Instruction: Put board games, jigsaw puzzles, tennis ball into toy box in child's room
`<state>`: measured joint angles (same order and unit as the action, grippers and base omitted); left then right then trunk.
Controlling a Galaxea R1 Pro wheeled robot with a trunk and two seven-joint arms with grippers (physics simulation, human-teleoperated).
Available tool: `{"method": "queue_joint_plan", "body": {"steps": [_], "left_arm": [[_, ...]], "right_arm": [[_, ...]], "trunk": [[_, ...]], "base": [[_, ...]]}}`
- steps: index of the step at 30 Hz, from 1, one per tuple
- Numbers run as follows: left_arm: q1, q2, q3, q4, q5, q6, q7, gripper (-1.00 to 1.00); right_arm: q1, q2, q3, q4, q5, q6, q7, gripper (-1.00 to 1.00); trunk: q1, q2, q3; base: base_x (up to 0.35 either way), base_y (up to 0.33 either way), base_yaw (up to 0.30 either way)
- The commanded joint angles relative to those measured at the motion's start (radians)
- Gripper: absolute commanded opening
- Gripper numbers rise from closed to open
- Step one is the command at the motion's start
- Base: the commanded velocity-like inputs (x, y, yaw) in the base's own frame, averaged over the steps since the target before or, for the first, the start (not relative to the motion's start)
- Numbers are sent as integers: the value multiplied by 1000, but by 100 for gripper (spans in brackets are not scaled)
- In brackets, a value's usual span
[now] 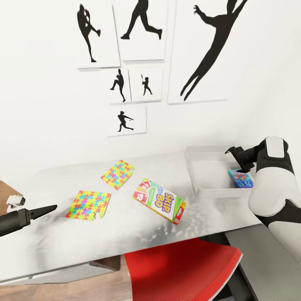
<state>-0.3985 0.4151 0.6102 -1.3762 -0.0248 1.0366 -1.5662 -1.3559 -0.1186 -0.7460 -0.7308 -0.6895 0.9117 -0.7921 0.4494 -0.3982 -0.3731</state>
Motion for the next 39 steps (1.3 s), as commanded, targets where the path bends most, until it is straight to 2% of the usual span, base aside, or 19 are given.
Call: {"method": "queue_joint_plan", "body": {"steps": [1,12,28,31,39], "left_arm": [[-1,0,0,0,-3,11,-5,100],[-1,1,-1,-1,-3,11,-5,100],[-2,3,-1,-6,-4,11,-5,100],[-3,4,-2,-8,-4,11,-5,100],[-58,7,-7,-20,-10,11,-5,100]], "right_arm": [[-1,0,-1,-1,-10,2,-7,100],[-9,0,2,-1,-10,7,36,100],[-15,0,5,-1,-10,44,50,100],[-15,0,16,-1,-10,53,51,100],[-15,1,79,-1,-10,64,77,100]], "trunk": [[1,-2,0],[1,-2,17],[1,-2,42],[1,-2,47],[1,-2,58]], "base": [[-19,10,0],[-46,4,0],[-195,0,0],[-82,0,0],[-22,0,0]]}}
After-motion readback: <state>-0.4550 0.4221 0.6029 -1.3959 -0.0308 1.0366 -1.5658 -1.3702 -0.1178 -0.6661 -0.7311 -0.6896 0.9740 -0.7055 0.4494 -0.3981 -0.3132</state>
